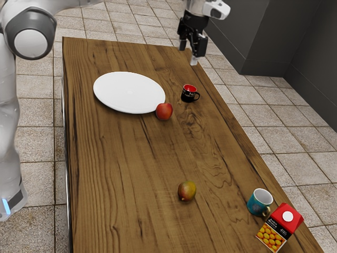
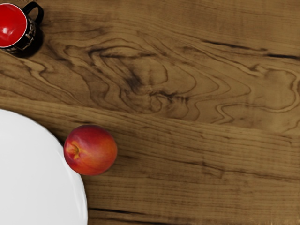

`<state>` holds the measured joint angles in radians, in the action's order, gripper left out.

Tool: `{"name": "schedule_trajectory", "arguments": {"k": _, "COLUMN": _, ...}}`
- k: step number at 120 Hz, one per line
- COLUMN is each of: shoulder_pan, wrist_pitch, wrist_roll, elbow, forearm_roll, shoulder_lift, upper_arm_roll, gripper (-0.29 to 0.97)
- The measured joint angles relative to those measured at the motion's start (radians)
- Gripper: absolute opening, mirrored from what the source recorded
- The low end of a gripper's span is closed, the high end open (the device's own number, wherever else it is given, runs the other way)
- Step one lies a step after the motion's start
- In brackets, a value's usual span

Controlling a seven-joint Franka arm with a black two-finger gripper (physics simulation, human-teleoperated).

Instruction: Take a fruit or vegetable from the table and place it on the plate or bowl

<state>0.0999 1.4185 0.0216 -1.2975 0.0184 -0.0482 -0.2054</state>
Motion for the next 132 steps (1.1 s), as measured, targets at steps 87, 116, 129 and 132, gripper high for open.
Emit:
{"name": "schedule_trajectory", "arguments": {"k": 87, "shoulder_pan": -0.073, "wrist_pitch": -0.098, "wrist_roll": 0.007, "elbow": 0.225, "forearm_roll": 0.003, "shoulder_lift": -0.020, "upper_arm_roll": 0.183, "gripper": 0.68}}
{"name": "schedule_trajectory", "arguments": {"k": 116, "shoulder_pan": 0.045, "wrist_pitch": -0.112, "wrist_roll": 0.010, "elbow": 0.221, "forearm_roll": 0.012, "shoulder_lift": -0.088, "upper_arm_roll": 0.264, "gripper": 0.68}}
{"name": "schedule_trajectory", "arguments": {"k": 129, "shoulder_pan": 0.069, "wrist_pitch": -0.114, "wrist_roll": 0.011, "elbow": 0.221, "forearm_roll": 0.032, "shoulder_lift": -0.118, "upper_arm_roll": 0.266, "gripper": 0.68}}
{"name": "schedule_trajectory", "arguments": {"k": 132, "shoulder_pan": 0.072, "wrist_pitch": -0.115, "wrist_roll": 0.011, "elbow": 0.221, "forearm_roll": 0.034, "shoulder_lift": -0.124, "upper_arm_roll": 0.266, "gripper": 0.68}}
